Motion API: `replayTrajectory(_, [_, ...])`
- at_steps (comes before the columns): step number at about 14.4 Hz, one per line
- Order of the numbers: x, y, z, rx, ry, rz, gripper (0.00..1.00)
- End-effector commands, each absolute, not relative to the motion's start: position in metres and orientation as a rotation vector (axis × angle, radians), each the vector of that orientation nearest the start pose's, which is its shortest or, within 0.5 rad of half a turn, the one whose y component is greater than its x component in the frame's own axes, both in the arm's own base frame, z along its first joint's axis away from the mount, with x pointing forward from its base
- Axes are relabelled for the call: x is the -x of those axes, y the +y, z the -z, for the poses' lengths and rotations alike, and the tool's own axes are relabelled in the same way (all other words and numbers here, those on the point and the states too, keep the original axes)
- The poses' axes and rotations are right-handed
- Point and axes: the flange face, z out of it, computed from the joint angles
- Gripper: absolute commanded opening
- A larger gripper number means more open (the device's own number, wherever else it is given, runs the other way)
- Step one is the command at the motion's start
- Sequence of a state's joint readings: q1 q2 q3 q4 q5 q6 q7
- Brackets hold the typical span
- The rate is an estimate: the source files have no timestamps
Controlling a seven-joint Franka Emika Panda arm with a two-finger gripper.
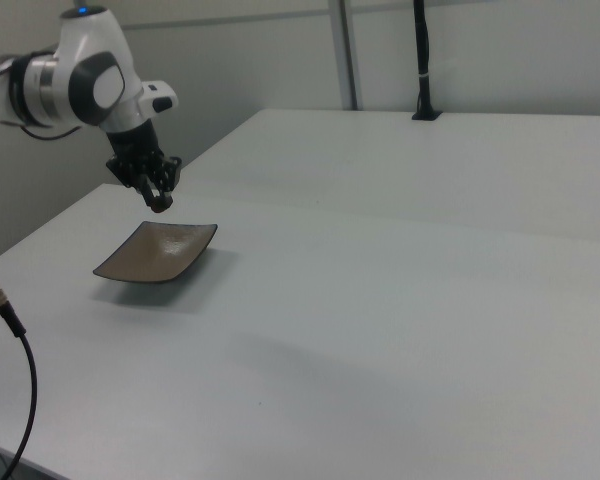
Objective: Strawberries on a ceramic plate
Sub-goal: 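Lift the strawberry and carry it over the brown ceramic plate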
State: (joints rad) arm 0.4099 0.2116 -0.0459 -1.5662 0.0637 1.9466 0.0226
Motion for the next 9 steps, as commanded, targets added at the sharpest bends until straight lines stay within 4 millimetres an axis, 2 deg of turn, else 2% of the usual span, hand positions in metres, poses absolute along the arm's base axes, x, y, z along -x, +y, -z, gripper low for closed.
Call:
replayTrajectory(1, [-0.617,0.288,-0.484,2.977,-0.391,0.359,0.05])
replayTrajectory(3, [-0.626,0.305,-0.457,2.96,-0.372,0.41,0.05])
replayTrajectory(5, [-0.633,0.311,-0.434,2.945,-0.358,0.431,0.05])
replayTrajectory(7, [-0.631,0.328,-0.418,2.918,-0.373,0.438,0.06])
replayTrajectory(9, [-0.632,0.342,-0.393,2.902,-0.391,0.451,0.07])
